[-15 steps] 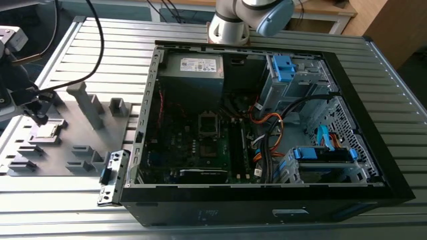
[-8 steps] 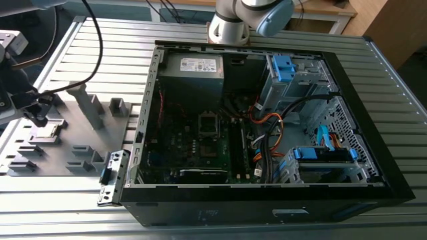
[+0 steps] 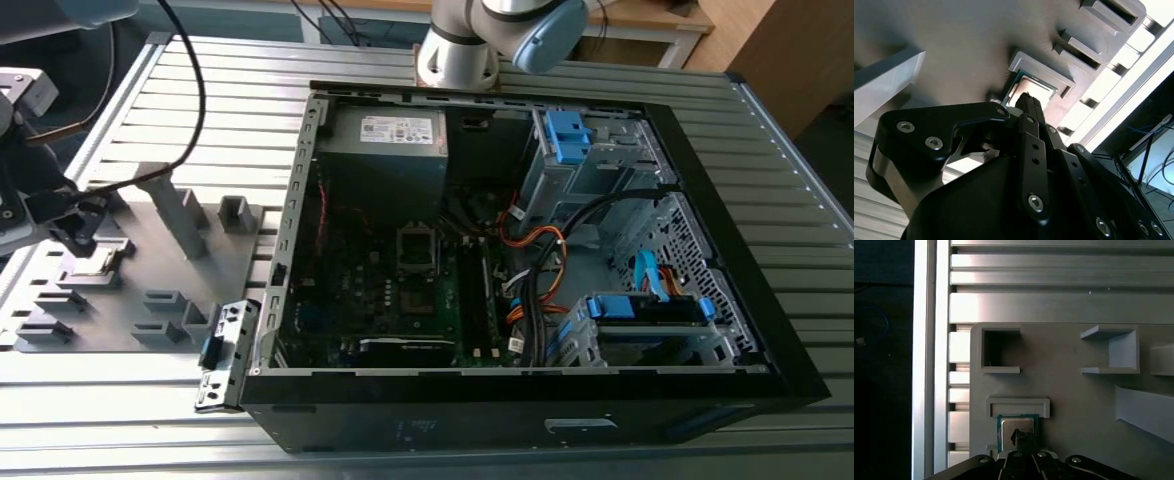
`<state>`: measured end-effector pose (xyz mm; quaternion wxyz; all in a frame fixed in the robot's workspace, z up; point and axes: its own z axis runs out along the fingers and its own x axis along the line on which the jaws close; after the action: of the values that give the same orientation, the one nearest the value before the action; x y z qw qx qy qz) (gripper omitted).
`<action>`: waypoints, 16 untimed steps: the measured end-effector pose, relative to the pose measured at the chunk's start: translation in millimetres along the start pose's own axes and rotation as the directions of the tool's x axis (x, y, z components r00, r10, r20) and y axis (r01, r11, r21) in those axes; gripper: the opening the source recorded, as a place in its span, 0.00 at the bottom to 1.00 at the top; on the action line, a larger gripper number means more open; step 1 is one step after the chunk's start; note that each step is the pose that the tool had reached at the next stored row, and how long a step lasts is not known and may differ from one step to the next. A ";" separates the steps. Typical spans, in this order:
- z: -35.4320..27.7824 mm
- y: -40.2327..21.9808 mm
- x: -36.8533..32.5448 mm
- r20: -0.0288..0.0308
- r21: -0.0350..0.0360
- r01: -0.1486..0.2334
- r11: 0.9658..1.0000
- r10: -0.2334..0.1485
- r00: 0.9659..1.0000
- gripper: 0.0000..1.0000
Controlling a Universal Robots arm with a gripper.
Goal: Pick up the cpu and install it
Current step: 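Pick up the cpu and move it towards the insertion slot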
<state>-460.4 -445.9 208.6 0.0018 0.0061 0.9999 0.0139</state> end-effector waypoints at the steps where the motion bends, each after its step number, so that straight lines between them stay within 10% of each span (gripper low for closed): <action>1: 1.0 0.0 0.2 0.000 0.000 0.000 1.000 0.000 1.000 0.11; 16: 4.2 -0.1 0.7 0.000 0.001 0.000 1.000 0.000 1.000 0.11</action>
<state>-461.1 -445.9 204.4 0.0020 0.0061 0.9999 0.0136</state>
